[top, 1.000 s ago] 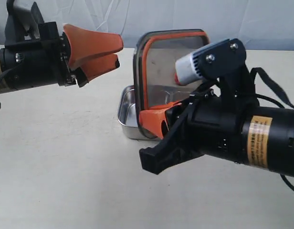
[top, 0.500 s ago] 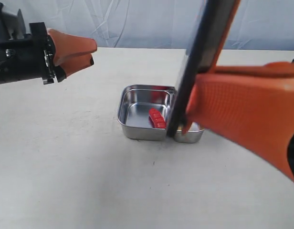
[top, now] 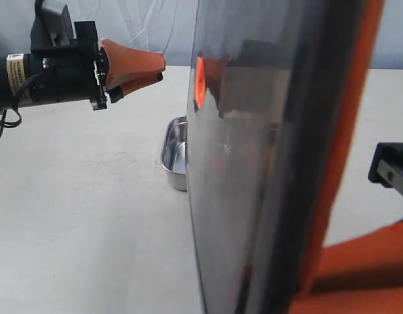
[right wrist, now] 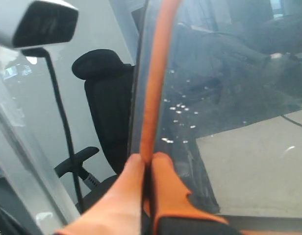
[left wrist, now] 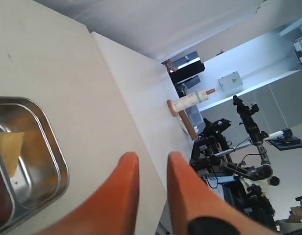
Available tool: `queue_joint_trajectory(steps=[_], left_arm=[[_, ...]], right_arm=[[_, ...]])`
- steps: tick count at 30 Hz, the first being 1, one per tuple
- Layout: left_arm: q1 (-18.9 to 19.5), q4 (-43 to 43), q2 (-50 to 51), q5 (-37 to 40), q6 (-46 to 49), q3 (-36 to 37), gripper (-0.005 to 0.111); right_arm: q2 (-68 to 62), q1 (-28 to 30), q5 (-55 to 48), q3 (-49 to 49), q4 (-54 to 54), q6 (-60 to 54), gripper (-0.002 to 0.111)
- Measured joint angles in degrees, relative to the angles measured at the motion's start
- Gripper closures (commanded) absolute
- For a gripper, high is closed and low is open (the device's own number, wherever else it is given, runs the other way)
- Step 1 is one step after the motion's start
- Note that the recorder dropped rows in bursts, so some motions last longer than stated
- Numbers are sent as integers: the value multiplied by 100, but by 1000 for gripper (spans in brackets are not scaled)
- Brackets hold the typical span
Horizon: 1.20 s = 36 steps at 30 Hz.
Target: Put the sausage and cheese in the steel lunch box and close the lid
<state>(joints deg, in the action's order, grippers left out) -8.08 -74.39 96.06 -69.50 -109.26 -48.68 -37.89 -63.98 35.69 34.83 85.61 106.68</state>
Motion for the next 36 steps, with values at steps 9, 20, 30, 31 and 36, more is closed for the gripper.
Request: queue_joint_trajectory(steps=[9,20,30,31,36], left_arm=[[-219,-214,-120,0,-386,-9,99],[-484,-340,-323,0,-252,-22,45],[-754,-212,-338,-9,-324,-22,59],[-762,-225,-338,-9,-379,-22,62],[-774,-430,-388,-9,-485,-22,67]], right_arm=[[3,0,30,0,251,338,109],[3,0,-412,0,917,1001,109],[3,0,-116,0,880,1029,109],[3,0,-46,0,868,1029,109],[67,0,68,0,855,1029,109]])
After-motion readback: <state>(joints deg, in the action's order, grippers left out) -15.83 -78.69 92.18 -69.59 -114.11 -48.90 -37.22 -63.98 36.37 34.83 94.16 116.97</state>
